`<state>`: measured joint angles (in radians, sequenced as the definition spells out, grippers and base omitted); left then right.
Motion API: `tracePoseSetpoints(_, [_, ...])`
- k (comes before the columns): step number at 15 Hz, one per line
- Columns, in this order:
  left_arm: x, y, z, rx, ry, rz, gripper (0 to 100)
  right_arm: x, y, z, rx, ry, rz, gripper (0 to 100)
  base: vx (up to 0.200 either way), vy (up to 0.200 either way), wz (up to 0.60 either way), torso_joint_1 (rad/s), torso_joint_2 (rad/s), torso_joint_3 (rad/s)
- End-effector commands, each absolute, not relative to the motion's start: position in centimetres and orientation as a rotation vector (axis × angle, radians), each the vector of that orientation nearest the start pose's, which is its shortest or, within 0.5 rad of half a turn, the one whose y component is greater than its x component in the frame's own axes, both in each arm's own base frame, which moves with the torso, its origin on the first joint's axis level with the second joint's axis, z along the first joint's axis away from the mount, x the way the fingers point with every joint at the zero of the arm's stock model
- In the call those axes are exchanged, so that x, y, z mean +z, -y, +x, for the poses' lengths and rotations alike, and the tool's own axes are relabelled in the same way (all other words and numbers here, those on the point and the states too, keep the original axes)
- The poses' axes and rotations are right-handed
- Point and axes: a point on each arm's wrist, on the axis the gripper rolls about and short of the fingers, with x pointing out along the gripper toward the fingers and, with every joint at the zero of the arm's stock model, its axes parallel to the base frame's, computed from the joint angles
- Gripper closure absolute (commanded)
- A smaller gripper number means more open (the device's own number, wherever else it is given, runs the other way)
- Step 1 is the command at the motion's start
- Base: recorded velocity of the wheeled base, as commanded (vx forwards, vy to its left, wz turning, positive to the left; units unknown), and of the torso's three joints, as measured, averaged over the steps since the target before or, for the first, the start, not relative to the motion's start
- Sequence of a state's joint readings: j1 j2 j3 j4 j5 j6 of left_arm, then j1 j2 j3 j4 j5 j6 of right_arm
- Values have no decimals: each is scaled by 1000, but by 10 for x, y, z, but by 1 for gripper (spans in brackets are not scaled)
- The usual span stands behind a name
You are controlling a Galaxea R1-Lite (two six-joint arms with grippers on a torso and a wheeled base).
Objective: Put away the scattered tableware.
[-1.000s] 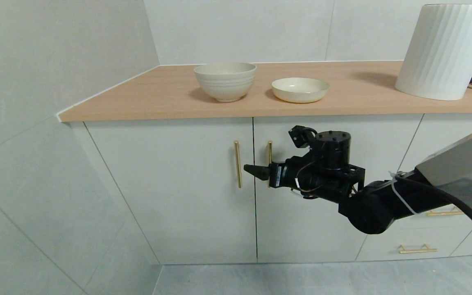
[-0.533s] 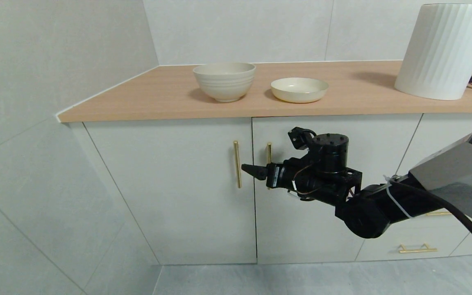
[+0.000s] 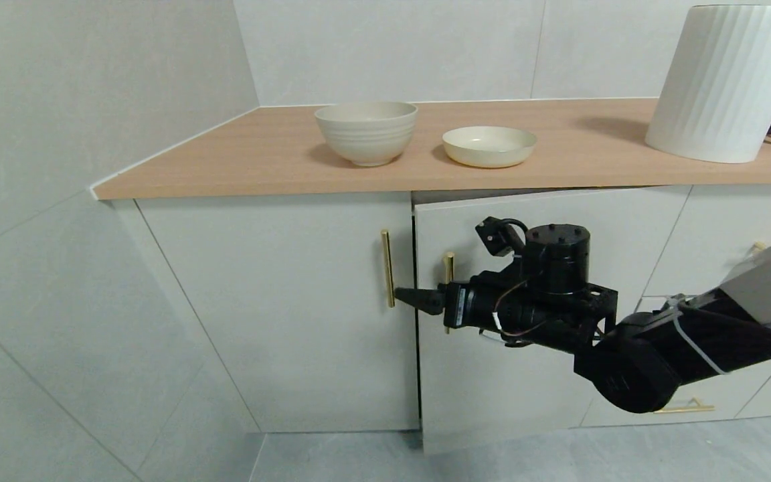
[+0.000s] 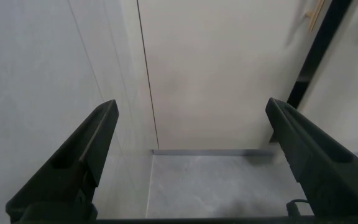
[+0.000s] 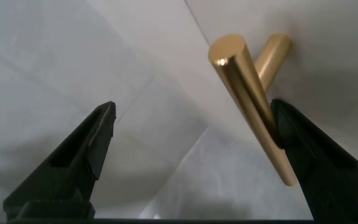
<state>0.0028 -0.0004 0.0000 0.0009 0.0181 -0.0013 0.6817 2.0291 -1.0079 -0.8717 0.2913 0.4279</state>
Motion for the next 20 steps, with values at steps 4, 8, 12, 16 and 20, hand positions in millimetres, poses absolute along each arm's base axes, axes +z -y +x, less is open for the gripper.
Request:
tracePoseSetpoints(4, [75,0,-23,20,-2,11,0,172,-211,232,987,-356,362,0,0,0,0,0,0,0])
tracePoseSetpoints(8, [75,0,-23,20,-2,5,0,174,-186,196,1082,-395,358,0,0,0,0,0,0,0])
tracePoseSetpoints(12, [75,0,-23,18,0,31,0,172,-184,190,1100,-405,354,0,0,0,0,0,0,0])
tracePoseSetpoints(16, [104,4,-33,-175,73,37,0,166,-184,189,1095,-431,351,0,0,0,0,0,0,0])
tracePoseSetpoints(20, [170,8,-19,-359,-70,5,0,167,-182,188,1095,-426,349,0,0,0,0,0,0,0])
